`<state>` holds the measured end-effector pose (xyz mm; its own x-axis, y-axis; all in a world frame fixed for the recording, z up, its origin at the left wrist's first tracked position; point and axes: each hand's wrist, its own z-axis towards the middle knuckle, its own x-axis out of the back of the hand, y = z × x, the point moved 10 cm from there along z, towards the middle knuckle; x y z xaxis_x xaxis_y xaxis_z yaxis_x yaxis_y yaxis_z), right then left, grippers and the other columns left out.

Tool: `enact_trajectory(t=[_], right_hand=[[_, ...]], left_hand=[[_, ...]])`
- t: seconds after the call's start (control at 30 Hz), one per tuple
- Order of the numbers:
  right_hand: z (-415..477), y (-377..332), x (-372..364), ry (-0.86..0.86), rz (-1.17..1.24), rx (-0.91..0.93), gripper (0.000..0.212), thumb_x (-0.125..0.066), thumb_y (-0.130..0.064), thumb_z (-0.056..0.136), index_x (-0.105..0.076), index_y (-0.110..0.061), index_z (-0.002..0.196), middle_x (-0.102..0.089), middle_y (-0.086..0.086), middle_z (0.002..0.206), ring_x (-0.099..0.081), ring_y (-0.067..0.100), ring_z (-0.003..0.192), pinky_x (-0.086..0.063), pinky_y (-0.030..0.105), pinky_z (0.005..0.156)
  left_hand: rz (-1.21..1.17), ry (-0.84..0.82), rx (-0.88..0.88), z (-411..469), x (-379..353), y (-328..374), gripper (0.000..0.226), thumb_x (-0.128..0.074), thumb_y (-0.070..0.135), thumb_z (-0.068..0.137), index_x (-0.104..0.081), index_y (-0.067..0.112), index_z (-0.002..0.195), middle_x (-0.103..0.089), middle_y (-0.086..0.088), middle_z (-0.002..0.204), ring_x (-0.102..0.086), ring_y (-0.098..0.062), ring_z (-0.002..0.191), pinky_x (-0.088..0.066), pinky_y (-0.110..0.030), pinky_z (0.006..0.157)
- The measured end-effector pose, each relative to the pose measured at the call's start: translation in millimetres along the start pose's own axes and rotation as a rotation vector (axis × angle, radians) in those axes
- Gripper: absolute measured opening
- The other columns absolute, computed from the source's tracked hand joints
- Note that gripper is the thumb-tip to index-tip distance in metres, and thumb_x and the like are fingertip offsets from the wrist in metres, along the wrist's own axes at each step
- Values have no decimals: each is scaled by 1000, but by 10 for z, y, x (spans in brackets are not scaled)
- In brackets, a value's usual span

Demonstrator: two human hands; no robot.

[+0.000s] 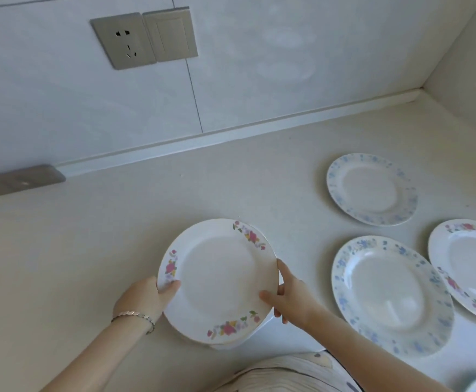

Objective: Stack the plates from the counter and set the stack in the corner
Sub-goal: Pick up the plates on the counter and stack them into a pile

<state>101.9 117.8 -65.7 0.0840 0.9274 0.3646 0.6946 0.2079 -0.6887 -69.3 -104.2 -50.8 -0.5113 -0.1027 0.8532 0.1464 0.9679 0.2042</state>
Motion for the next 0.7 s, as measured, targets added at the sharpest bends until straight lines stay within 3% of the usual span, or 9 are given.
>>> enact_trajectory(t=[0.13,0.27,0.33,0.4,0.47,0.57,0.7], right_hand=[[34,43,-18,21,-152,-13,82,-54,-36,85,-2,-30,148,-63,-3,68,-60,15,60,-57,36,71],[87,105,31,24,-114,-16,72,-56,-36,87,-17,-25,146,-63,-7,69,-60,10,58,-54,25,65],[79,199,235,113,-51,-20,55,-53,-36,90,-36,-21,140,-62,-8,72,-60,7,60,-47,17,60],[16,364,604,293,-86,-62,46,-53,-36,90,-48,-17,131,-62,-5,86,-61,12,77,-46,20,67],[-71,553,936,424,-342,-160,52,-55,-42,86,-47,-15,130,-58,1,110,-56,18,102,-46,27,83],[-121,785,1009,358,-819,-287,75,-53,-58,81,-33,-11,135,-42,8,133,-42,23,122,-42,31,95],[-94,961,914,350,-877,-324,59,-47,-32,92,-32,5,135,-44,18,134,-49,25,120,-48,26,89]], left_hand=[[109,-40,45,62,10,12,41,-42,52,84,-64,17,82,-63,0,66,-60,-22,66,-37,-21,52],[305,-28,73,83,57,112,41,-33,49,90,-55,15,95,-54,1,68,-58,-23,74,-36,-22,57],[255,61,42,86,124,231,41,-36,44,92,-44,10,112,-58,-7,87,-59,-29,86,-39,-27,64],[88,112,2,95,137,340,49,-44,39,91,-35,7,127,-54,-18,117,-56,-36,106,-43,-36,80],[-28,100,-48,111,95,437,55,-49,34,90,-31,7,135,-46,-19,129,-50,-38,115,-43,-40,91],[67,82,-87,92,38,554,63,-49,34,90,-24,9,142,-35,-20,141,-40,-37,126,-40,-42,99],[121,202,-184,-31,122,793,68,-57,27,86,-29,5,144,-24,-21,150,-19,-38,141,-22,-44,113]])
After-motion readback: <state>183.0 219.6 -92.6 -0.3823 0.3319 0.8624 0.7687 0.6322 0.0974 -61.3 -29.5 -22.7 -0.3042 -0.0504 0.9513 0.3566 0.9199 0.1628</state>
